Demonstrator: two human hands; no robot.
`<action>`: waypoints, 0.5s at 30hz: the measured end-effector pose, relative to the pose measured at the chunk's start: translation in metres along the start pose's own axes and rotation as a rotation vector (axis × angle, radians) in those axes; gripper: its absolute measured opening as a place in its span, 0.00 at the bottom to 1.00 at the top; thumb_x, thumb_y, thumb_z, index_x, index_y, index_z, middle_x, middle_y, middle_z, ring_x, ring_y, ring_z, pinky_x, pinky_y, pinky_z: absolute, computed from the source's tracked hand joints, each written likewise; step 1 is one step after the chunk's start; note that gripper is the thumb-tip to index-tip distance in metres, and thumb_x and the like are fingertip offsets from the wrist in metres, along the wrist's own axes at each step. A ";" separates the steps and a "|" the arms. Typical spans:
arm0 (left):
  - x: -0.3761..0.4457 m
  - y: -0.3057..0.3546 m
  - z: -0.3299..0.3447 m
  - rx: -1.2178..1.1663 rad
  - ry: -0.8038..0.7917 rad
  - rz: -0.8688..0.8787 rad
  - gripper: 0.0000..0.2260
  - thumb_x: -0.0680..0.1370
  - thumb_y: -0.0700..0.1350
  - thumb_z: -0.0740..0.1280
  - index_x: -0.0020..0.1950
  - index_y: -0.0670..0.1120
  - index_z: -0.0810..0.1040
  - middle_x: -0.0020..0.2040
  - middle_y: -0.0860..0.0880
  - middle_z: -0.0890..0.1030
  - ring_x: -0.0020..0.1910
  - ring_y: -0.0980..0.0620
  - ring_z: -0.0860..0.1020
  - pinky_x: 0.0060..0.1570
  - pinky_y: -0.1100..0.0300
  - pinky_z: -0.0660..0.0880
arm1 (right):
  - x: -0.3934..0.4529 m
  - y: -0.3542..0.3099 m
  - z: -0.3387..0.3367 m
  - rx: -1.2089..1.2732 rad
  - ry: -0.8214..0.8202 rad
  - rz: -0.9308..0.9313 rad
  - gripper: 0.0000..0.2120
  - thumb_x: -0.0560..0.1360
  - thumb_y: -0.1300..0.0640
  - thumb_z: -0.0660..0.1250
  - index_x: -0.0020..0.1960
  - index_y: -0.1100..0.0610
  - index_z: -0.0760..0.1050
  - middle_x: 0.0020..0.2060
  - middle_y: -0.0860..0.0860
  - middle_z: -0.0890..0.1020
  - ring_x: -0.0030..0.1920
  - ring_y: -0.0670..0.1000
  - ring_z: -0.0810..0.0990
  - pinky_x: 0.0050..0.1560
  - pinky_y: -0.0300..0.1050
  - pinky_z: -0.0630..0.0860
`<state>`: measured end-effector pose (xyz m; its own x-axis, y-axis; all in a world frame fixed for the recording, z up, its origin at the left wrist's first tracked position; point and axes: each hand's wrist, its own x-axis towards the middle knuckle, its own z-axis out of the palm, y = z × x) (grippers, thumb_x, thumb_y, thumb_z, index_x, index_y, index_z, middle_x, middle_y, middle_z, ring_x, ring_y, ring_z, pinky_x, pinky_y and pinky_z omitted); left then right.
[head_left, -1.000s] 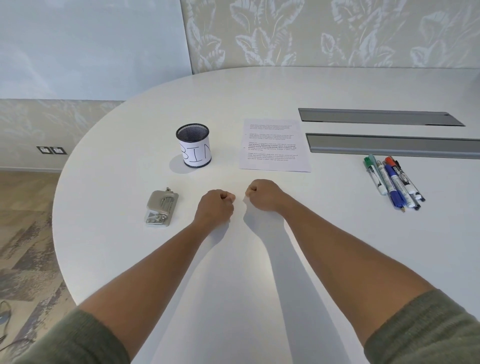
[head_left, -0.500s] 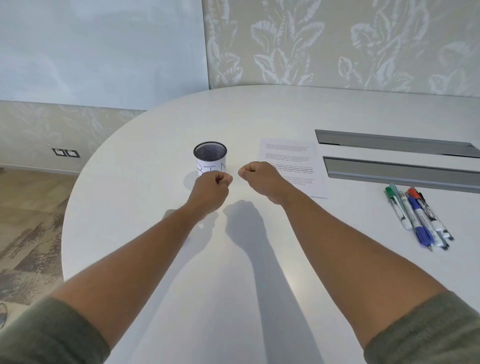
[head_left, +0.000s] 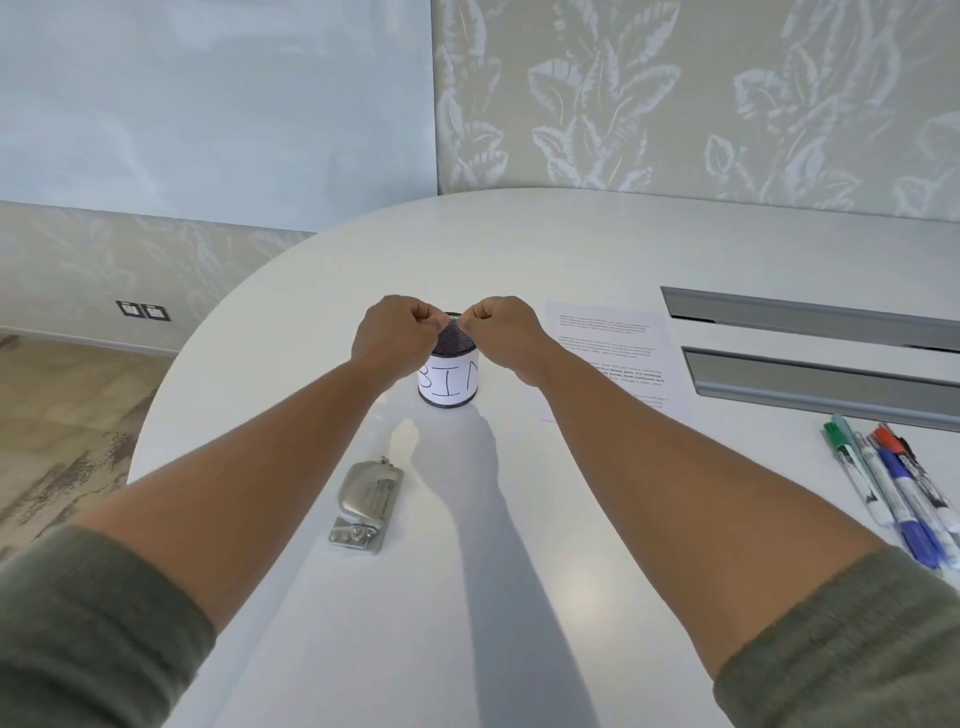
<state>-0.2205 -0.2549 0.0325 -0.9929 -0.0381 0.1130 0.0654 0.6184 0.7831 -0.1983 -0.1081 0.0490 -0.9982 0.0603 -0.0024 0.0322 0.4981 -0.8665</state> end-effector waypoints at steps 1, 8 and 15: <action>0.003 -0.001 -0.002 0.039 -0.007 -0.006 0.06 0.77 0.51 0.69 0.39 0.54 0.82 0.36 0.58 0.80 0.32 0.56 0.75 0.30 0.63 0.67 | 0.004 0.000 0.002 -0.032 -0.010 -0.006 0.06 0.77 0.58 0.64 0.43 0.58 0.77 0.33 0.47 0.74 0.31 0.46 0.69 0.29 0.37 0.64; 0.016 -0.006 -0.002 0.227 -0.005 -0.010 0.06 0.76 0.53 0.71 0.47 0.55 0.87 0.40 0.54 0.83 0.29 0.55 0.74 0.28 0.64 0.64 | 0.026 0.002 0.009 -0.174 -0.004 -0.023 0.08 0.76 0.59 0.63 0.45 0.57 0.81 0.32 0.47 0.76 0.30 0.47 0.71 0.31 0.40 0.67; 0.014 -0.008 0.001 0.244 0.052 -0.021 0.03 0.71 0.52 0.73 0.37 0.57 0.83 0.36 0.59 0.82 0.32 0.55 0.77 0.28 0.65 0.65 | 0.029 0.008 0.010 -0.131 0.051 -0.030 0.04 0.69 0.60 0.69 0.40 0.52 0.79 0.33 0.45 0.79 0.30 0.46 0.73 0.32 0.42 0.70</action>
<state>-0.2351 -0.2592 0.0274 -0.9868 -0.0893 0.1349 0.0129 0.7877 0.6159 -0.2279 -0.1105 0.0367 -0.9950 0.0864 0.0508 0.0124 0.6092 -0.7929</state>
